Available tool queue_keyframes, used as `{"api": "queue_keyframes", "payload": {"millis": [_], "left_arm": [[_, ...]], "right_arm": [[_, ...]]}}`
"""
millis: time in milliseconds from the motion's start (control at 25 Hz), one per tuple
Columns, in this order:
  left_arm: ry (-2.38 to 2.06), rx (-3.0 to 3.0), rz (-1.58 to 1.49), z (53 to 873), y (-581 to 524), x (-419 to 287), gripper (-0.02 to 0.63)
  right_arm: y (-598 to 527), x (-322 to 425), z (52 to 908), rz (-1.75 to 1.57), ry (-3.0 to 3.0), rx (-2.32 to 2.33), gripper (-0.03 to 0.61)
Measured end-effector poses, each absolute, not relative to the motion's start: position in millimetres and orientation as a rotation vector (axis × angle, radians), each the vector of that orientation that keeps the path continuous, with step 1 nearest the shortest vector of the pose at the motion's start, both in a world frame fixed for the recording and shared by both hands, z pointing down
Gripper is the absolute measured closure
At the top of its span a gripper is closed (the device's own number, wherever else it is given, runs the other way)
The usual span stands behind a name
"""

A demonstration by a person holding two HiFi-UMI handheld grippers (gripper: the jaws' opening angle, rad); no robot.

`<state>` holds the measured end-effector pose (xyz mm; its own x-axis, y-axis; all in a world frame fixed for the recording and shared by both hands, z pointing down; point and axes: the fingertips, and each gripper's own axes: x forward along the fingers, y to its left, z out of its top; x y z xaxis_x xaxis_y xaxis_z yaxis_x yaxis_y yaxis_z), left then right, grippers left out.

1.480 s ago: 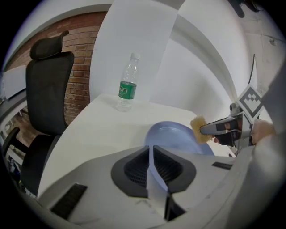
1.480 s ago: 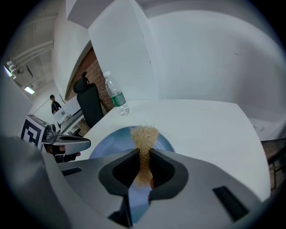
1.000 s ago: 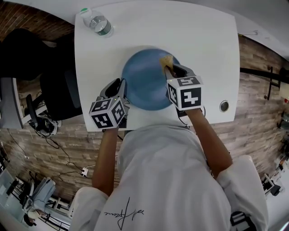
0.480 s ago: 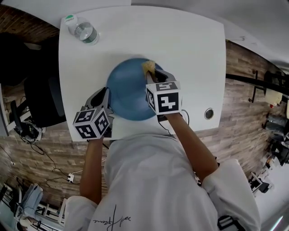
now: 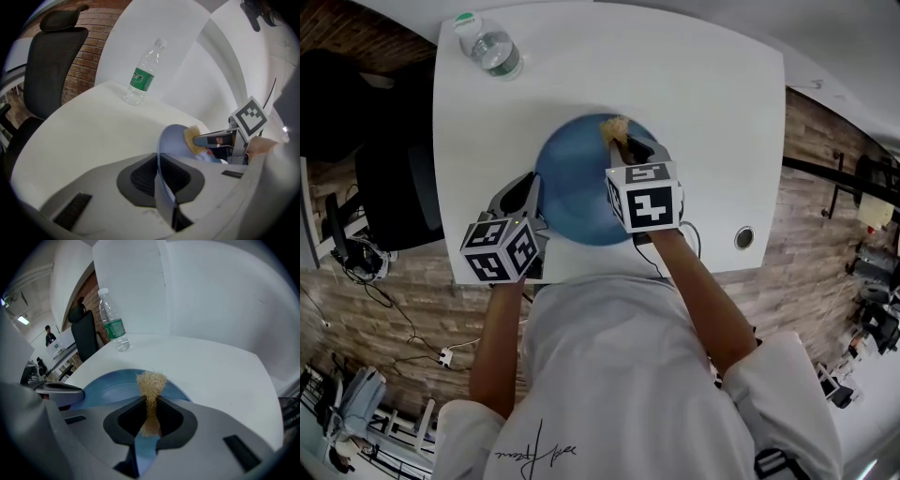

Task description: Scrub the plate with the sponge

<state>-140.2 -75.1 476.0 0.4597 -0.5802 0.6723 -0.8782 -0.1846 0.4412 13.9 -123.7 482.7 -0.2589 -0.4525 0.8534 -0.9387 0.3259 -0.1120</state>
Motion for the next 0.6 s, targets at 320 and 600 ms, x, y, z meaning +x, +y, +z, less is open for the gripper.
{"api": "queue_keyframes", "payload": {"millis": [320,600], "left_arm": [[-1.223,1.876,0.434,475,-75,-140,0.588],[-1.229,1.878,0.444,475,-74,-142,0.589]], "right_arm": [[-127,0,484,0.821,-1.874,1.197,0.532],[-127,-17,486,0.795,-1.906,1.147,0.531]]}}
